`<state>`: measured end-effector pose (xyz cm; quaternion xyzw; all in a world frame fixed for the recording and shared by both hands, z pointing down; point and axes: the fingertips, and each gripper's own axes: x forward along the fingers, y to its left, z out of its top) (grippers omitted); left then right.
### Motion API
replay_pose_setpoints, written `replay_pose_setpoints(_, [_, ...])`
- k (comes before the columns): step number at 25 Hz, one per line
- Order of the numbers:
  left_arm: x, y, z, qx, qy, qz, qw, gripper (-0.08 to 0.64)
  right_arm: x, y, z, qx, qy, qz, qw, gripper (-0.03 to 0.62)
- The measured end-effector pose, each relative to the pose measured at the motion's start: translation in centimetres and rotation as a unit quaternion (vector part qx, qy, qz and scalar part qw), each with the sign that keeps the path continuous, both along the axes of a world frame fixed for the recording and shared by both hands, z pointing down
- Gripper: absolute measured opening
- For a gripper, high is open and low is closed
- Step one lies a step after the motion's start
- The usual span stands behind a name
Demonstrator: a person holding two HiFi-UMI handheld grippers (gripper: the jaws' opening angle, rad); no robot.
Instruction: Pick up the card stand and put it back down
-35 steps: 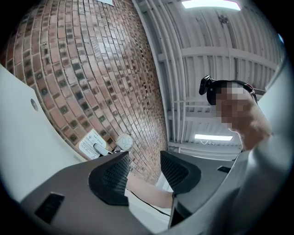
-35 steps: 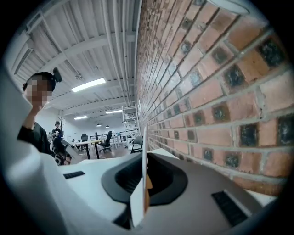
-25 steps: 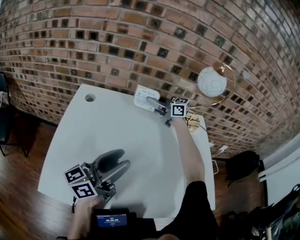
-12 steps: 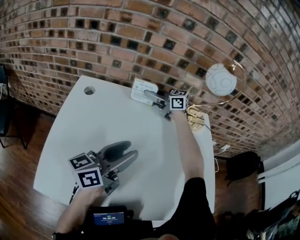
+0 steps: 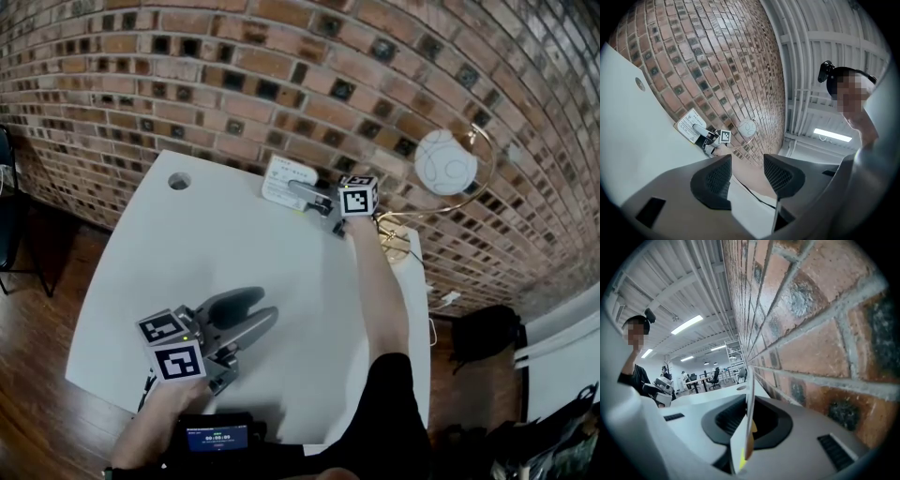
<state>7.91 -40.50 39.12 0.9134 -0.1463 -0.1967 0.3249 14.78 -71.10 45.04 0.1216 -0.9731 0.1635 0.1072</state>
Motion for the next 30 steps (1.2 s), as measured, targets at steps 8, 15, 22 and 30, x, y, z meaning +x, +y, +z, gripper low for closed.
replay_pose_setpoints(8, [-0.1, 0.2, -0.2, 0.004, 0.002, 0.004, 1.0, 0.207, -0.1, 0.4, -0.1, 0.019, 0.045, 0.005, 0.999, 0.109])
replay_pose_setpoints(15, [-0.6, 0.2, -0.3, 0.003, 0.009, 0.003, 1.0, 0.207, 4.2, -0.6, 0.7, 0.012, 0.057, 0.1, 0.993, 0.187])
replay_pose_setpoints(22, [-1.1, 0.4, -0.4, 0.006, 0.02, 0.005, 0.9998, 0.207, 7.7, 4.9, -3.4, 0.048, 0.046, 0.178, 0.982, 0.187])
replay_pose_setpoints(30, [-2.1, 1.5, -0.9, 0.015, 0.035, -0.004, 0.9993, 0.207, 2.5, 19.6, -8.2, 0.07, -0.04, 0.141, 0.987, 0.172])
